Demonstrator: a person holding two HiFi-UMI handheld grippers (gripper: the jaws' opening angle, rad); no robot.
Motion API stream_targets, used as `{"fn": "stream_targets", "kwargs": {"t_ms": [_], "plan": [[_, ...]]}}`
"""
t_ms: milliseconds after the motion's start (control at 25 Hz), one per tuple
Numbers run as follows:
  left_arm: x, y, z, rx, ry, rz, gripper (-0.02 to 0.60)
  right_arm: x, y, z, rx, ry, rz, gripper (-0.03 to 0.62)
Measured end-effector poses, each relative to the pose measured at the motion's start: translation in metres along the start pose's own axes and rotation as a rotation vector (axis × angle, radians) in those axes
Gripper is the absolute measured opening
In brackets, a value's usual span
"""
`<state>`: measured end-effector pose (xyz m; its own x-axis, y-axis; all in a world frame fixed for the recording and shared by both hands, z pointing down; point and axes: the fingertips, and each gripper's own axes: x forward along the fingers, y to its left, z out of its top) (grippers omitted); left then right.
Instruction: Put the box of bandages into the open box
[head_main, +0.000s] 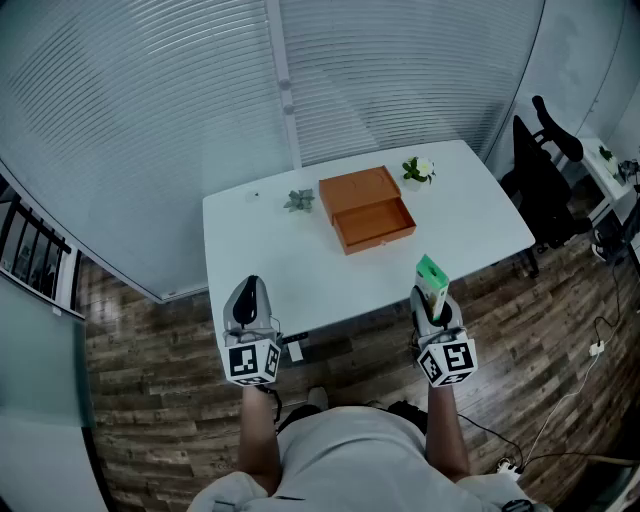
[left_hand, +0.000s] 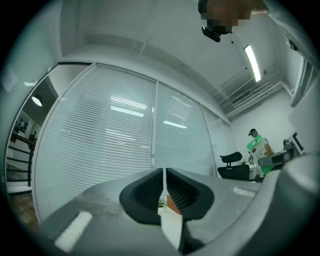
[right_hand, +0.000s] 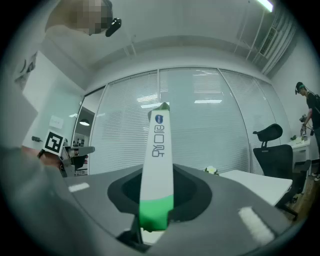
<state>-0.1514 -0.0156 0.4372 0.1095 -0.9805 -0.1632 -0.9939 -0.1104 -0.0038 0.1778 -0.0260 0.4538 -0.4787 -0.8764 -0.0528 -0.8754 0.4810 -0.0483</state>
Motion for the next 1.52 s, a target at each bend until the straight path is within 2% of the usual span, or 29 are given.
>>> {"fn": "stream_targets", "kwargs": {"t_ms": [800,1520], "plan": [[0.000,0.001,-0.005,0.018,0.013,-0.001,0.028,0.001,0.001,-0.001,0.008,-0.002,0.003,0.091],[0.062,0.066,-0.018,0.012,0.022,-0.063,0.028,0.058,0.014,-0.012,-0.003,0.040,-0.087,0.091]]}}
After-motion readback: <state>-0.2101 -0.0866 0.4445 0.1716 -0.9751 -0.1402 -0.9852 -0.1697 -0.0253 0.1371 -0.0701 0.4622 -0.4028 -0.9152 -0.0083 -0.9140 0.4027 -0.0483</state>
